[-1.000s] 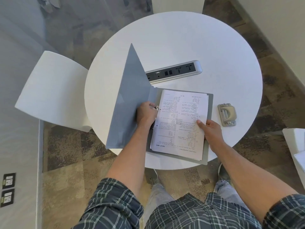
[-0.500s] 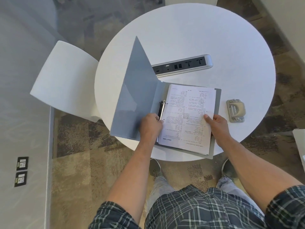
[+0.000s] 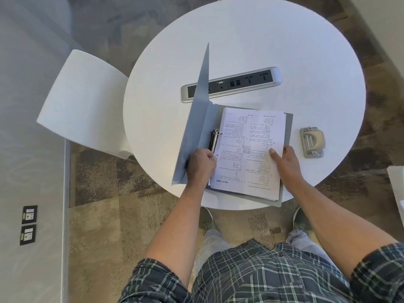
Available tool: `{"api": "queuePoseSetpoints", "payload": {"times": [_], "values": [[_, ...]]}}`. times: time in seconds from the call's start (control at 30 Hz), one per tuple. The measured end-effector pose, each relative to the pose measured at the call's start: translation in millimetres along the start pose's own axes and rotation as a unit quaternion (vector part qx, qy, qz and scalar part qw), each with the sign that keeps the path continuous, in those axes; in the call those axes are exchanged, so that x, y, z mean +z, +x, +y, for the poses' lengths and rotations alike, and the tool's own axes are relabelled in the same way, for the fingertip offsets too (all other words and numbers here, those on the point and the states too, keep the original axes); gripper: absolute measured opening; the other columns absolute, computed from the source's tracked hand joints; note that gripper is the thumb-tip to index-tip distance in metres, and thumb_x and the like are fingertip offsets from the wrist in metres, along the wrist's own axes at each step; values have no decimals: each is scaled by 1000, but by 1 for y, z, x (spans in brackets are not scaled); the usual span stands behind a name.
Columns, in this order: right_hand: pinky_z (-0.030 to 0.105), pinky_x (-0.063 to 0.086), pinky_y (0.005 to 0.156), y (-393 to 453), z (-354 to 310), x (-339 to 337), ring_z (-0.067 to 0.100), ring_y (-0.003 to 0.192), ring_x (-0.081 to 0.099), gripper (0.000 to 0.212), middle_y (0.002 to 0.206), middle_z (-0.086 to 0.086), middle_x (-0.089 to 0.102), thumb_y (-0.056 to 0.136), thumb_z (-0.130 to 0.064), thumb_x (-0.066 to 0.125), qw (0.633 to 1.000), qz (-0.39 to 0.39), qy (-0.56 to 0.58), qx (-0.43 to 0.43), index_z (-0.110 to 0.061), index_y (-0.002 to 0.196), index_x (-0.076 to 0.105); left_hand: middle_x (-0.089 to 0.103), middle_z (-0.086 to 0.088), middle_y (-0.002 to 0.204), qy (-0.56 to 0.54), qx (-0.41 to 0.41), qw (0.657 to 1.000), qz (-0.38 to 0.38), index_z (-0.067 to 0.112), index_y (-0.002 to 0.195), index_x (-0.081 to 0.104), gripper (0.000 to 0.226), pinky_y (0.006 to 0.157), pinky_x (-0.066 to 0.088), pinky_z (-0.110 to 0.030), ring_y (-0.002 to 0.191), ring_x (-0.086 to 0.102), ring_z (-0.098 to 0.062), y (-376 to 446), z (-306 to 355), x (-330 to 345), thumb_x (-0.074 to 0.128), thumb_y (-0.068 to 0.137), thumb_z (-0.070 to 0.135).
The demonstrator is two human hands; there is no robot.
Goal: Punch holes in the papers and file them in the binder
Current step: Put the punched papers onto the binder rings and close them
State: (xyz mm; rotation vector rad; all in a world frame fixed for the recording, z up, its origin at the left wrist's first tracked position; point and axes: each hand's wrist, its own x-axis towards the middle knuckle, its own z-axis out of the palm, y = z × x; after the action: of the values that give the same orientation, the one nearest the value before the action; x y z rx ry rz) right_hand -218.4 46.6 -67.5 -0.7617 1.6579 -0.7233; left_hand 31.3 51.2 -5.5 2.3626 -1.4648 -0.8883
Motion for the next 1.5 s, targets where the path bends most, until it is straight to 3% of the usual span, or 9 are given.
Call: {"api": "queuePoseSetpoints", "payload": {"times": [0.33, 0.6, 0.9, 1.1, 1.5], "values": [[48, 56, 93, -9, 2, 9, 19, 110, 66, 46, 124, -8, 62, 101, -49, 58, 999, 6, -33, -17, -24, 135, 39, 78, -1, 90, -3, 3, 1000, -4, 9, 87, 77, 11, 71, 57, -27, 80, 71, -21, 6, 0, -4, 68, 90, 15], [40, 55, 87, -13, 2, 12, 18, 107, 65, 45, 126, -8, 61, 102, -33, 62, 999, 7, -43, -25, -23, 138, 38, 79, 1, 95, -23, -4, 1000, 14, 13, 94, 79, 10, 72, 57, -26, 85, 72, -18, 10, -2, -1, 75, 88, 19], [48, 59, 91, -9, 6, 7, 19, 107, 68, 37, 118, -12, 64, 99, -31, 67, 999, 1, -41, -29, -30, 126, 42, 79, -3, 96, -127, -67, 989, 19, 9, 99, 79, 14, 70, 49, -20, 85, 72, -20, 11, -2, 12, 76, 87, 17], [45, 60, 88, -6, 6, 5, 18, 105, 70, 39, 119, -7, 67, 98, -30, 69, 999, 1, -33, -29, -21, 130, 48, 76, -1, 93, -207, -121, 971, 18, 9, 97, 78, 11, 66, 47, -17, 87, 72, -19, 11, 1, 16, 73, 88, 14], [47, 62, 91, -4, 12, 1, 19, 102, 74, 26, 115, -2, 74, 94, -24, 75, 999, -19, 36, -24, -19, 114, 60, 77, 2, 90, -188, -137, 971, 60, 12, 91, 79, 14, 55, 42, -13, 79, 68, -15, 4, 8, 14, 65, 88, 10]]}}
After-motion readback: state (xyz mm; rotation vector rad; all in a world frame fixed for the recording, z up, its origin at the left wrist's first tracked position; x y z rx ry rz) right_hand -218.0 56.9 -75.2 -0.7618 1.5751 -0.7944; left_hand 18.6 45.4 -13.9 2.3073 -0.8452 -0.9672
